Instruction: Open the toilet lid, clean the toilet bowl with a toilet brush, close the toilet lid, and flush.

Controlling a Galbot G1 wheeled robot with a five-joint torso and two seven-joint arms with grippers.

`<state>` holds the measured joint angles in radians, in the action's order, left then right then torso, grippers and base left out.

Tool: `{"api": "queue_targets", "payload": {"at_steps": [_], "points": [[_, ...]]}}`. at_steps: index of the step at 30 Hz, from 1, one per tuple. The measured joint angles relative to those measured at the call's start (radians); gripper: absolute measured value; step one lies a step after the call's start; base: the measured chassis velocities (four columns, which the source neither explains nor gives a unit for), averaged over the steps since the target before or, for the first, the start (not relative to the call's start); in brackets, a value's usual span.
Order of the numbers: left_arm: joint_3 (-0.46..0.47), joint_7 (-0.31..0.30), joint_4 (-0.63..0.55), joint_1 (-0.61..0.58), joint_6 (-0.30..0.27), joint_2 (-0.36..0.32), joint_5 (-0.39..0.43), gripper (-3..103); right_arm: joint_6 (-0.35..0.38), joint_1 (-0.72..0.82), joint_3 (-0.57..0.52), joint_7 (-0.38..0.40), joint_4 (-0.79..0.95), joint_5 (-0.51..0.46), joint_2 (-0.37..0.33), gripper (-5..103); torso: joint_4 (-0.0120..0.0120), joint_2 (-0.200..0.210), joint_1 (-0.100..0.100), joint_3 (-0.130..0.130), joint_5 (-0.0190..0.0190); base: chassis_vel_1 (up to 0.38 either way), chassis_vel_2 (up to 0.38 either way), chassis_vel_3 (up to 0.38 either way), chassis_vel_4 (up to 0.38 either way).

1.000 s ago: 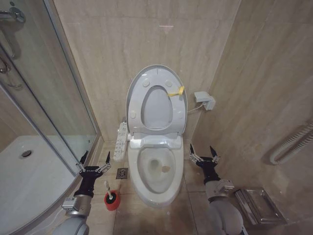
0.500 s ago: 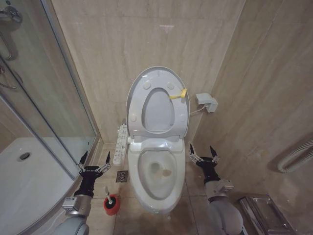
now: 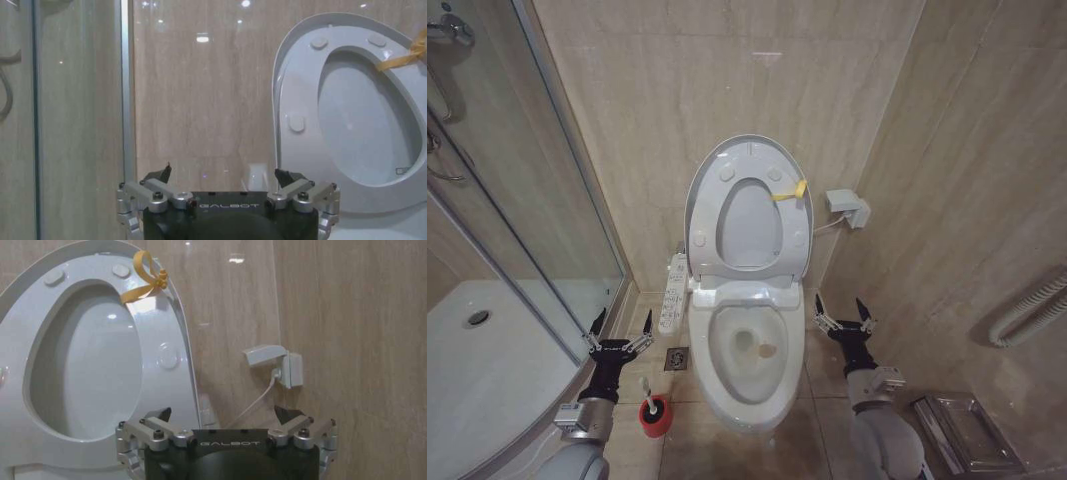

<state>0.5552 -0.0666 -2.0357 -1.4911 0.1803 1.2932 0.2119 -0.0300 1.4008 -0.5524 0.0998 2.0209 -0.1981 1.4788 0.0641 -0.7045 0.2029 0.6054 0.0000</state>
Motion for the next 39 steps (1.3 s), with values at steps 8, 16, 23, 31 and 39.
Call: {"api": "queue_targets", "payload": {"at_steps": [8,16,23,31,39], "points": [[0.000,0.000,0.000,0.000,0.000,0.000,0.000,100,0.000,0.000,0.000,0.000,0.000,0.000,0.000,100,0.0000,0.000,0.000,0.000,0.0000,0.000,0.000,0.000,0.000],[0.000,0.000,0.000,0.000,0.000,0.000,0.000,100,0.000,0.000,0.000,0.000,0.000,0.000,0.000,100,0.0000,0.000,0.000,0.000,0.0000,0.000,0.000,0.000,0.000],[0.000,0.000,0.000,0.000,0.000,0.000,0.000,100,0.000,0.000,0.000,0.000,0.000,0.000,0.000,100,0.0000,0.000,0.000,0.000,0.0000,0.000,0.000,0.000,0.000],[0.000,0.000,0.000,0.000,0.000,0.000,0.000,100,0.000,0.000,0.000,0.000,0.000,0.000,0.000,100,0.0000,0.000,0.000,0.000,0.0000,0.000,0.000,0.000,0.000],[0.000,0.000,0.000,0.000,0.000,0.000,0.000,100,0.000,0.000,0.000,0.000,0.000,0.000,0.000,100,0.0000,0.000,0.000,0.000,0.0000,0.000,0.000,0.000,0.000]]}}
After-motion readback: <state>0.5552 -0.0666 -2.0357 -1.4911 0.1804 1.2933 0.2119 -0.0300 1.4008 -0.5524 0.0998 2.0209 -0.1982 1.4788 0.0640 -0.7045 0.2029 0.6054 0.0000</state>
